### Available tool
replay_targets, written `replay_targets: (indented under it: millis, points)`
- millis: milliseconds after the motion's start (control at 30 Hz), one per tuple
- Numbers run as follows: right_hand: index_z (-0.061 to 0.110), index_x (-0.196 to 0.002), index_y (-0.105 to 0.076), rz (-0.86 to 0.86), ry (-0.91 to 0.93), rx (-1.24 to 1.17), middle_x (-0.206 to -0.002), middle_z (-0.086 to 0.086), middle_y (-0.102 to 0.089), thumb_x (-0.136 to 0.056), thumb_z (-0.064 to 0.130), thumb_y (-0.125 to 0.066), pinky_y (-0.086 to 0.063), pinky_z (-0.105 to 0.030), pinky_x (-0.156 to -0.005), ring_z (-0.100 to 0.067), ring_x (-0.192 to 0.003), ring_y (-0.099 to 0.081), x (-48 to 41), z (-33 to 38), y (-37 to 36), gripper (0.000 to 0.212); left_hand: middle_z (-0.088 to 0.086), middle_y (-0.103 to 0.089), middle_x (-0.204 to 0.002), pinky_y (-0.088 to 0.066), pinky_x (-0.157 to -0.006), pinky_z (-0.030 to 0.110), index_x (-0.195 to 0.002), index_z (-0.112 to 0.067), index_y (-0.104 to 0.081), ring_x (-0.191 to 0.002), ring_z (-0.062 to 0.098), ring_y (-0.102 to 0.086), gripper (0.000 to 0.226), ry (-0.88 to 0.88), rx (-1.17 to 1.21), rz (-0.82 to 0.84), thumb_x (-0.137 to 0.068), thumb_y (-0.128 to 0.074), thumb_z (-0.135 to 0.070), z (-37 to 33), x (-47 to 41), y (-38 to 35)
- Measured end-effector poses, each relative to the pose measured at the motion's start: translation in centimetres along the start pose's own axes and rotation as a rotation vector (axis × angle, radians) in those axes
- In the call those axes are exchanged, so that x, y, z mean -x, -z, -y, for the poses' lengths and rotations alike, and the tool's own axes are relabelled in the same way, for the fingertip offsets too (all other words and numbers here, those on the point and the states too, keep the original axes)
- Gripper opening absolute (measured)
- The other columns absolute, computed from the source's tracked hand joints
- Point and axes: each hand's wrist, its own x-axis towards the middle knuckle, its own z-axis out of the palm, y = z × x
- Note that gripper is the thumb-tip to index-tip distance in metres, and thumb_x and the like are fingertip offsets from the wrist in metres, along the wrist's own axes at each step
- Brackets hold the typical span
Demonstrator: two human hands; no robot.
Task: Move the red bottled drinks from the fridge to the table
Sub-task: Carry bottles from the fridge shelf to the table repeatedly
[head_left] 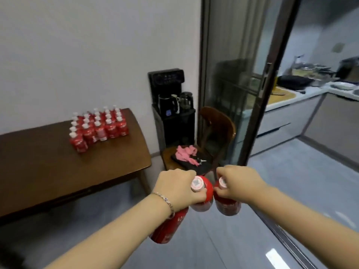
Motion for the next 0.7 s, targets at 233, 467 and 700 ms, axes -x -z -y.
replay_targets:
  millis: [233, 467, 700]
  points:
    - [0.022, -0.108, -0.053, 0.049, 0.356, -0.034, -0.11, -0.002, -0.059, -0.085, 0.049, -0.054, -0.045, -0.032, -0.072, -0.024, -0.101, -0.06, -18.3, 10.2, -2.1, 0.036, -0.001, -0.06, -0.08, -0.031, -0.063, 0.027, -0.062, -0.023, -0.034, -0.082, 0.023, -0.059, 0.042, 0.403, -0.094, 0.033, -0.079, -0.052, -0.057, 15.6, -0.6, 0.7]
    - [0.021, -0.108, -0.051, 0.092, 0.547, -0.075, -0.108, -0.003, -0.058, -0.085, 0.053, -0.053, -0.049, -0.032, -0.075, -0.024, -0.097, -0.061, -33.7, 17.9, -3.0, 0.039, -0.006, -0.053, -0.075, -0.035, -0.065, 0.026, -0.075, -0.026, -0.043, -0.074, 0.018, -0.054, 0.034, 0.697, -0.079, 0.027, -0.079, -0.051, -0.059, 28.9, -4.0, 1.8]
    - [0.022, -0.114, -0.052, 0.278, 0.542, -0.167, -0.108, 0.0, -0.055, -0.085, 0.048, -0.059, -0.051, -0.027, -0.077, -0.018, -0.095, -0.058, -46.0, 26.1, -5.7, 0.039, -0.005, -0.063, -0.089, -0.042, -0.065, 0.024, -0.085, -0.028, -0.043, -0.075, 0.011, -0.054, 0.035, 0.891, 0.028, 0.03, -0.081, -0.05, -0.062, 41.9, -4.9, 0.5]
